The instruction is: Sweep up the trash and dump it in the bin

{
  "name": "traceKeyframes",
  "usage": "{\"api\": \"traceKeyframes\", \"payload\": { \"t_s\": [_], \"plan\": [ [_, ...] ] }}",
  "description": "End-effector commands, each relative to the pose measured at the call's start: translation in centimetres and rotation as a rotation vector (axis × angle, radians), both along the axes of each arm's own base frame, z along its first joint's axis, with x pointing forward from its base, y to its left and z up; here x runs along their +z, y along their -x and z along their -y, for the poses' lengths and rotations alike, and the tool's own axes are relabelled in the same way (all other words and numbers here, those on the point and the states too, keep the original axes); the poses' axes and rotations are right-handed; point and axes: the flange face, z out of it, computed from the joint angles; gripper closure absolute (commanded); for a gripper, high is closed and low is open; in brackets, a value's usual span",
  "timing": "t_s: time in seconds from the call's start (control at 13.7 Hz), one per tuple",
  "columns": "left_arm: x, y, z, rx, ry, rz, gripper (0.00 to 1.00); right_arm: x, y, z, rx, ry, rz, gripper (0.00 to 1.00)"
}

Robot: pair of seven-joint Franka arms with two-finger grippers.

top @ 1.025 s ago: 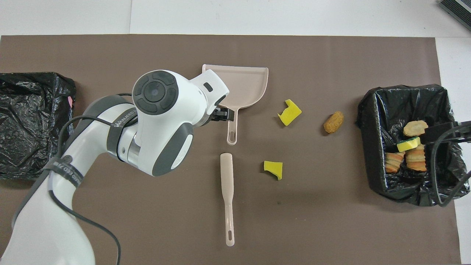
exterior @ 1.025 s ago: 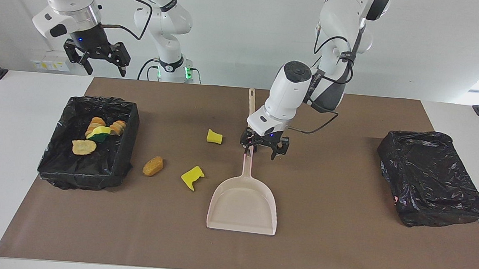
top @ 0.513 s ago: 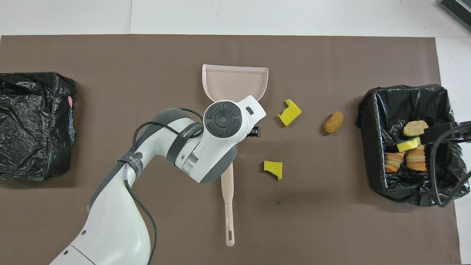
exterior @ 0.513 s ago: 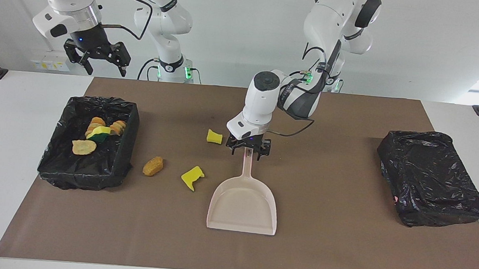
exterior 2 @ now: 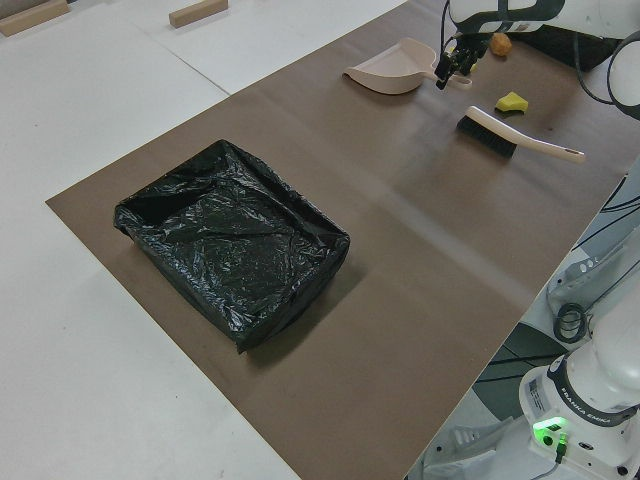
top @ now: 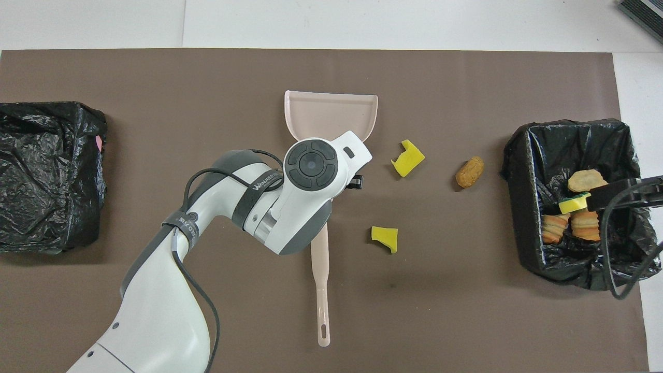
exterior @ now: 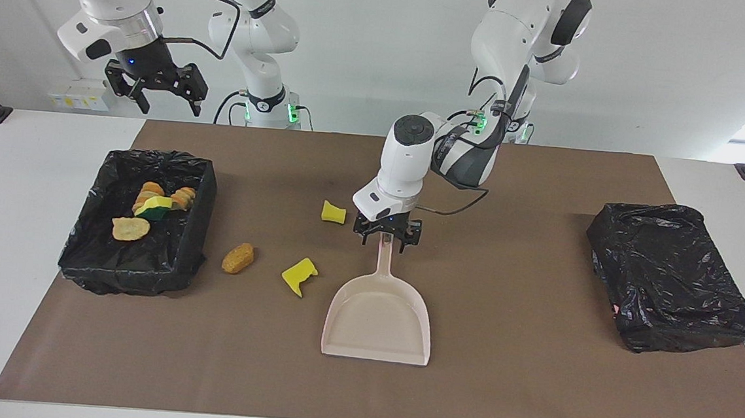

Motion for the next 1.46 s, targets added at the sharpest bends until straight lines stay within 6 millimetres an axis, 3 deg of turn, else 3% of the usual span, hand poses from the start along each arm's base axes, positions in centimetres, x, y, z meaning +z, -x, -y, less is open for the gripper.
{"api": "traceKeyframes", "payload": {
  "t_s": [0.0, 0.22, 0.37, 0.88, 1.1, 1.25, 1.39],
  "plan": [
    [0.4, -0.3, 0.0, 0.004, -0.018, 0.011, 1.0, 0.2, 0.8, 0.0, 0.016, -0.019, -0.01, 0.0],
    [0.5, -0.6, -0.7, -0.04, -0.083, 0.047, 1.0, 0.2, 0.8, -0.2, 0.019, -0.019, -0.01, 0.0],
    [1.6, -0.7, -1.3, -0.08, -0.107, 0.059, 1.0, 0.1, 0.8, -0.1, 0.017, -0.019, -0.011, 0.0],
    [9.5, -2.2, -8.7, -0.301, -0.193, 0.052, 1.0, 0.2, 0.8, -0.4, 0.025, -0.018, -0.013, 0.0],
    [14.4, -3.7, -17.2, -0.447, -0.236, 0.024, 1.0, 0.1, 0.8, -0.6, 0.027, -0.018, -0.015, 0.0],
    [16.2, -4.6, -22.1, -0.52, -0.198, 0.009, 1.0, 0.1, 0.8, -0.6, 0.027, -0.018, -0.015, 0.0],
    [16.3, -5.4, -27.3, -0.626, -0.203, -0.044, 1.0, 0.1, 0.8, -0.6, 0.028, -0.018, -0.015, 0.0]
  ]
}}
